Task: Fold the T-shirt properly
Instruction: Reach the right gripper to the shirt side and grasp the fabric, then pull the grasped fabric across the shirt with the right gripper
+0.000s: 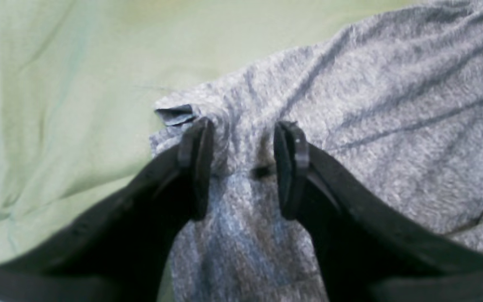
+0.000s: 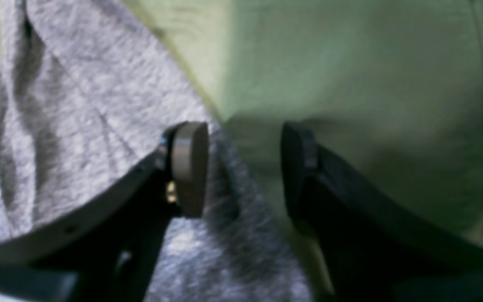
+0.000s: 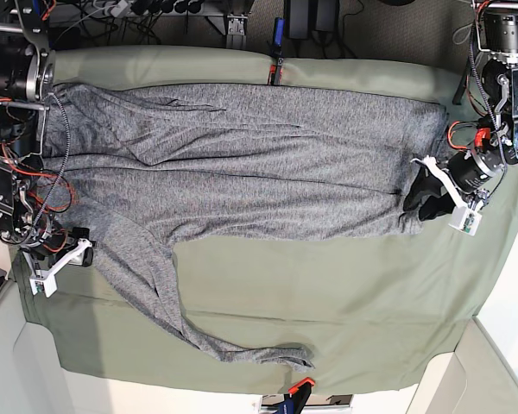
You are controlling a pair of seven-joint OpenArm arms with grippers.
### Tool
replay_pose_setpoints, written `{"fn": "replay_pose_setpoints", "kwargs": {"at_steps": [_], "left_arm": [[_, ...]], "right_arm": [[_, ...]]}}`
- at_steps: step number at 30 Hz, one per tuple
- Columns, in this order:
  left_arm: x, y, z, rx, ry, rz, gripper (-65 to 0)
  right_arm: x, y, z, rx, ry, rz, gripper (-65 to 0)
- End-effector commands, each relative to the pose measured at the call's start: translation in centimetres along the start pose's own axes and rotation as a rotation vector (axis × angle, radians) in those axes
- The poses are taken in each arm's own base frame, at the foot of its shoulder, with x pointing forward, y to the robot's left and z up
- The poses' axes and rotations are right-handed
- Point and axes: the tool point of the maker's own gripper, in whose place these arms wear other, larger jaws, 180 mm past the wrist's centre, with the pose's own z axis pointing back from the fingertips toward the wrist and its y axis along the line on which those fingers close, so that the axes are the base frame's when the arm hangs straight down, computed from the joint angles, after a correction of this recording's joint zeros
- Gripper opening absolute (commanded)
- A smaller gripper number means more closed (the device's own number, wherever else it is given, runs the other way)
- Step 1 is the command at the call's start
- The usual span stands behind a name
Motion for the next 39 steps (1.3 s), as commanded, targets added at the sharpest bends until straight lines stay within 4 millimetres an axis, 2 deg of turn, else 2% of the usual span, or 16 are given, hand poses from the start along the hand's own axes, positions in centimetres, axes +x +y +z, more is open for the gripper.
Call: {"fn": "replay_pose_setpoints", "kwargs": {"at_steps": [1,5,9,15,17,20,23,25,29,36,39], "left_arm": [[1.9,0.5,0.4,-0.002,-0.048,-0.023,-38.0],[1.8,0.5,0.4,-0.002,-0.044,-0.023,-38.0],[1.8,0.5,0.4,-0.003,-0.046,-0.022,-38.0],[1.8,0.5,0.4,-0.001,-0.043,-0.025,-38.0],[1.8,0.5,0.4,-0.001,-0.043,-0.024,-38.0],[1.8,0.5,0.4,-0.001,-0.044,-0.024,-38.0],[1.8,0.5,0.4,-0.001,-0.045,-0.024,-38.0],[1.8,0.5,0.4,-0.001,-0.045,-0.024,-38.0],[1.8,0.5,0.4,-0.001,-0.044,-0.024,-38.0],[1.8,0.5,0.4,-0.001,-0.044,-0.024,-38.0],[1.8,0.5,0.4,-0.002,-0.045,-0.024,-38.0]], "right_arm": [[2.4,0.8,0.2,0.028,-0.064,0.007,-36.7],[0.5,3.3,-0.8,0.076,-0.036,-0.002,-36.7],[-0.2,5.8,-1.3,0.132,-0.029,-0.002,-36.8],[0.4,6.3,-1.4,0.139,-0.058,-0.006,-37.8],[0.5,6.3,-1.4,0.14,-0.062,-0.003,-45.7],[0.9,6.4,-1.3,0.14,-0.071,0.001,-65.0],[1.6,6.5,-1.0,0.145,-0.089,0.013,-65.0],[2.1,7.3,-0.7,0.185,-0.103,0.044,-65.0],[2.0,8.1,0.5,0.208,-0.115,0.077,-65.0],[-1.2,10.7,5.0,0.249,-0.177,0.158,-65.0],[-2.9,11.1,7.3,0.248,-0.181,0.209,-65.0]]}}
